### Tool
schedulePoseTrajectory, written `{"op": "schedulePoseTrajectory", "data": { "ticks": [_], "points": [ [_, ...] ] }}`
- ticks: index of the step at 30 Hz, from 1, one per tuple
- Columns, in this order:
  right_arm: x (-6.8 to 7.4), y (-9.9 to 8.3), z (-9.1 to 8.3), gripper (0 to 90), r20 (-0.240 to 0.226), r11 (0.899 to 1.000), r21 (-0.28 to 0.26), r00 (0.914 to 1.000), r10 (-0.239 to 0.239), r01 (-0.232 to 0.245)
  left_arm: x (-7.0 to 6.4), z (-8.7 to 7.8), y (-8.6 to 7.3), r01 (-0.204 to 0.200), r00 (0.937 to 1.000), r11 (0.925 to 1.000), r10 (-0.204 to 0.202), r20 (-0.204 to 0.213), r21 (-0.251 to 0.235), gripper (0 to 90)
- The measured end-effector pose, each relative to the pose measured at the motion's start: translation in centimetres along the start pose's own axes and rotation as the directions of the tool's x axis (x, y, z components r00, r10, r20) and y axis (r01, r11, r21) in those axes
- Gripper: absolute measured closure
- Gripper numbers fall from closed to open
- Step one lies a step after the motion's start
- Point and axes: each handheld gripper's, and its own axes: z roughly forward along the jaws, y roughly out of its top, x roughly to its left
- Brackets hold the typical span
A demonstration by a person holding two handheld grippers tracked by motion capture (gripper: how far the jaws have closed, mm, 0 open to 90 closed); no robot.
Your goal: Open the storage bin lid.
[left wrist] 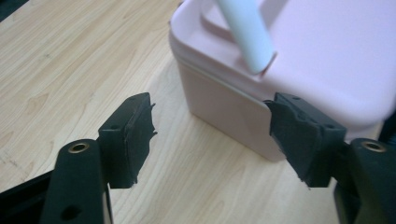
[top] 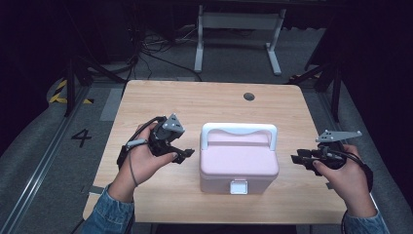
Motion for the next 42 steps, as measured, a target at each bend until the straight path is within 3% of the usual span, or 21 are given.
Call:
{"op": "schedulePoseTrajectory", "data": {
  "ticks": [4,6,8,10,17,22,27,30,37,39,42],
  "points": [
    [0.1,-0.2,-0.3,59.7,-0.007,1.000,0.008,0.9999,0.009,-0.009,0.1,-0.5,0.6,0.020,0.9996,0.9996,-0.020,0.020,-0.022,28.2],
    [0.0,-0.3,-0.3,59.2,-0.002,1.000,0.010,1.0000,0.008,-0.008,0.2,-0.3,1.2,-0.018,0.9993,0.9994,0.019,0.033,-0.029,24.5],
    [0.0,-0.4,-0.3,58.7,-0.007,1.000,0.015,0.9999,0.014,-0.014,0.2,-0.2,1.7,-0.028,0.9977,0.9984,0.031,0.061,-0.049,21.4],
    [-0.1,-0.4,-0.3,58.6,-0.009,1.000,0.012,0.9998,0.016,-0.016,0.1,-0.1,2.2,0.003,0.9959,0.9962,0.005,0.091,-0.087,19.7],
    [-0.3,-0.6,-0.2,58.5,-0.017,1.000,0.013,0.9997,0.020,-0.020,-0.2,0.8,4.0,-0.024,0.9977,0.9954,0.029,0.061,-0.093,24.7],
    [-0.3,-0.9,-0.3,58.5,-0.022,0.999,0.014,0.9993,0.029,-0.029,0.0,1.9,4.6,-0.020,0.9994,0.9933,0.023,0.024,-0.114,26.6],
    [-0.5,-1.2,-0.5,58.4,-0.019,0.999,0.009,0.9991,0.038,-0.038,-0.1,3.2,4.6,-0.004,0.9993,0.9916,0.009,0.037,-0.129,29.3],
    [-0.5,-1.4,-0.5,58.0,-0.020,0.999,0.012,0.9987,0.047,-0.047,-0.2,3.9,4.3,0.015,0.9991,0.9886,-0.009,0.042,-0.150,38.5],
    [-0.4,-1.5,-0.5,58.0,-0.020,0.999,0.016,0.9987,0.048,-0.048,-0.4,5.4,4.3,0.052,0.9965,0.9834,-0.039,0.074,-0.174,49.9],
    [-0.5,-1.6,-0.5,58.1,-0.020,0.999,0.016,0.9986,0.049,-0.049,-0.4,5.6,4.3,0.061,0.9951,0.9829,-0.046,0.087,-0.174,58.3],
    [-0.5,-1.7,-0.5,58.1,-0.019,0.999,0.016,0.9986,0.050,-0.049,-0.4,5.4,4.4,0.057,0.9968,0.9827,-0.046,0.066,-0.176,69.2]
  ]
}}
